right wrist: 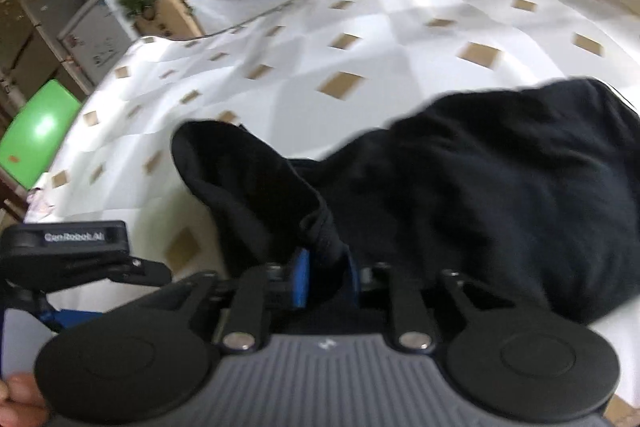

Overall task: Fold clothes
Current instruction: 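Lift the gripped shirt edge upward with the right tool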

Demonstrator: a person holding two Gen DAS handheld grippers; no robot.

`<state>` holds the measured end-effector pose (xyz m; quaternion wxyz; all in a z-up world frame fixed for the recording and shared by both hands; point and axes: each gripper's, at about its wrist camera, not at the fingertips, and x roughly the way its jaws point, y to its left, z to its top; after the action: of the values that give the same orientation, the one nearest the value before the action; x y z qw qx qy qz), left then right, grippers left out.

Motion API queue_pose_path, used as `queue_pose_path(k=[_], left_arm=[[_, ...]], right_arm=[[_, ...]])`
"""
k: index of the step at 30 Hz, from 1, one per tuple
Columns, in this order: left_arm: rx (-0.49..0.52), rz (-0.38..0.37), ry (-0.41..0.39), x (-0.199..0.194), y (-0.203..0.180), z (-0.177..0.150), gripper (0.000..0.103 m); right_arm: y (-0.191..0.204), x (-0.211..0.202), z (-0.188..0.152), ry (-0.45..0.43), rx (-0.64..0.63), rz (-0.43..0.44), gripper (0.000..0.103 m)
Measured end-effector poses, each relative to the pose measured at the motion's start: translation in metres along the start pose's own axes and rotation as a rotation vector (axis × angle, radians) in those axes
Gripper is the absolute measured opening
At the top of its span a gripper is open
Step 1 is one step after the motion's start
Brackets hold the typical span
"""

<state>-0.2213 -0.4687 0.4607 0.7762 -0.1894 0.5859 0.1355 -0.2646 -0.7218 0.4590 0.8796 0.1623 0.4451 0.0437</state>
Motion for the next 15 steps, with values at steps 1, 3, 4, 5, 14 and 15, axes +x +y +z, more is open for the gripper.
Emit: queue_pose_path(k=[1,3,4,5,14,15], left_arm=[[0.015,0.006,0.000,0.001,-0.005,-0.002,0.103],[0.043,0.016,-0.005,0.003,-0.013,-0.005,0.103],[0.054,0.020,-0.009,0.004,-0.017,-0.005,0.103],[0.062,0.021,-0.012,0.005,-0.020,-0.006,0.103],[0.049,0.024,-0.003,0.012,-0.026,-0.008,0.103],[0.047,0.024,-0.006,0.012,-0.026,-0.008,0.103]], right_arm=[[-0.004,-0.002,-0.002,-0.005,-0.014,-0.014,0.033],[-0.010,-0.008,-0.003,-0.010,-0.062,-0.034,0.035],[-0.011,-0.010,-0.004,-0.010,-0.086,-0.033,0.036],[-0.012,-0.013,-0.005,-0.011,-0.111,-0.029,0.037],[0.015,-0.015,-0.021,-0.025,-0.422,-0.016,0.037],[0.019,-0.014,-0.022,-0.027,-0.451,-0.014,0.037]])
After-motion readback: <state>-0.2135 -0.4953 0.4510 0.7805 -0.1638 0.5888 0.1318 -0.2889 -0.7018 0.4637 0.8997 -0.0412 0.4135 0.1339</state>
